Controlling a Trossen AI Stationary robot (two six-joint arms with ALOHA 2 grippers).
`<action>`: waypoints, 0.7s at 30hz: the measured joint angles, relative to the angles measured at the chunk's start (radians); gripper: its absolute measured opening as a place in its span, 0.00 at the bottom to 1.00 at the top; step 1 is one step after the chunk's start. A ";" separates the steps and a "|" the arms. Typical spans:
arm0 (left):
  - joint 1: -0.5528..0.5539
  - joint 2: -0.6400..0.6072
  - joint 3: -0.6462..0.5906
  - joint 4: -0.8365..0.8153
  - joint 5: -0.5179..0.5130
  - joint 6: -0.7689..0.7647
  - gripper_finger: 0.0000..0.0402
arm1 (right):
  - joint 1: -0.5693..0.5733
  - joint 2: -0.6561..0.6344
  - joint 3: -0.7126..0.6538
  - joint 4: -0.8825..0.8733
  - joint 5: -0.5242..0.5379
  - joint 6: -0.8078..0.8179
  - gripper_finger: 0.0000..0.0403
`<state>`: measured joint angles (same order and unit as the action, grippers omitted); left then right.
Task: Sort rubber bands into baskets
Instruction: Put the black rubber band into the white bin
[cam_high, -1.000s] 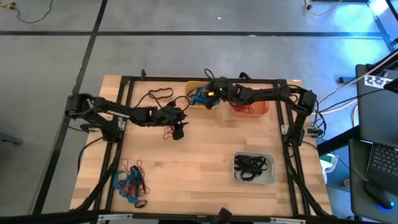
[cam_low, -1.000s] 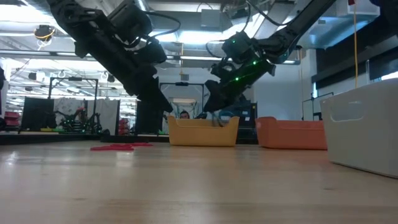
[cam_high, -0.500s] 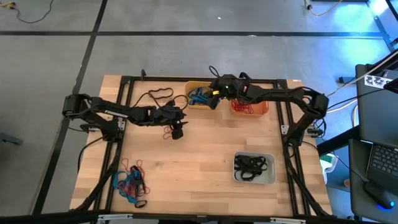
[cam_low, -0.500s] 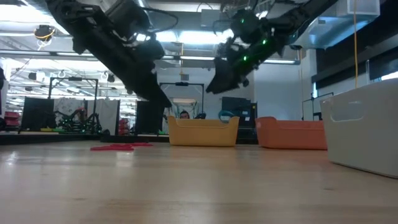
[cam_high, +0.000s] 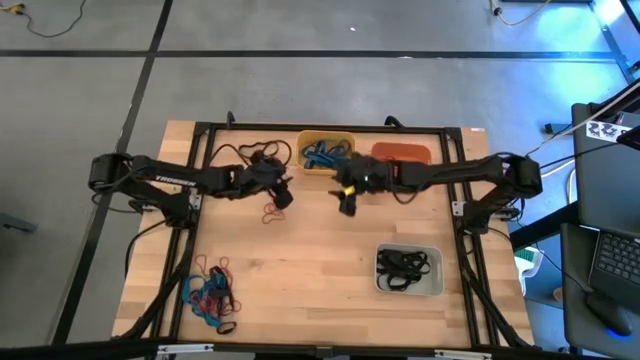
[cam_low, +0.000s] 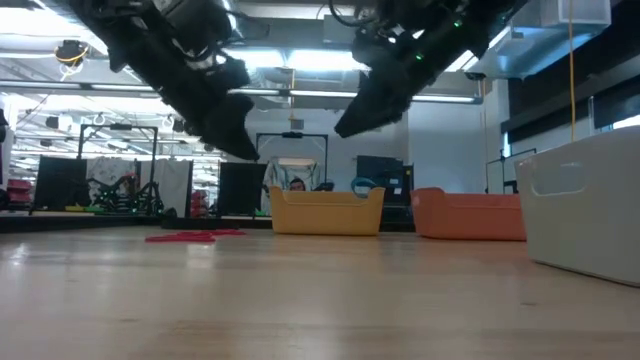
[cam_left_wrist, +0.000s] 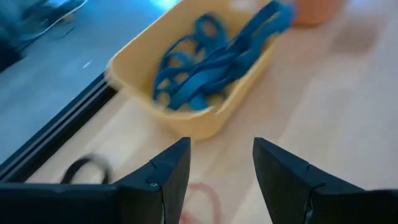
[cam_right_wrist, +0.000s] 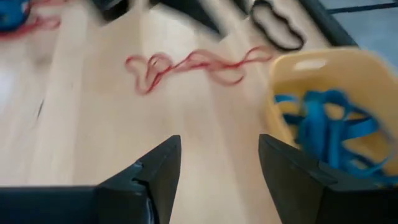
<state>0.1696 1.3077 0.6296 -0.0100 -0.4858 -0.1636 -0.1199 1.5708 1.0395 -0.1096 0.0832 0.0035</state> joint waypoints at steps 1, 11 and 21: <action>0.010 0.000 0.000 -0.022 -0.017 -0.013 0.43 | 0.017 0.001 -0.014 0.001 0.012 0.011 0.53; 0.198 0.001 0.000 -0.073 -0.044 -0.111 0.43 | 0.142 0.005 -0.140 0.145 0.055 0.027 0.53; 0.411 0.001 0.000 -0.119 0.096 -0.091 0.43 | 0.173 0.005 -0.140 0.176 0.055 0.013 0.53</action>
<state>0.5803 1.3087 0.6292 -0.1293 -0.3902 -0.2542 0.0532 1.5757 0.8993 0.0666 0.1387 0.0166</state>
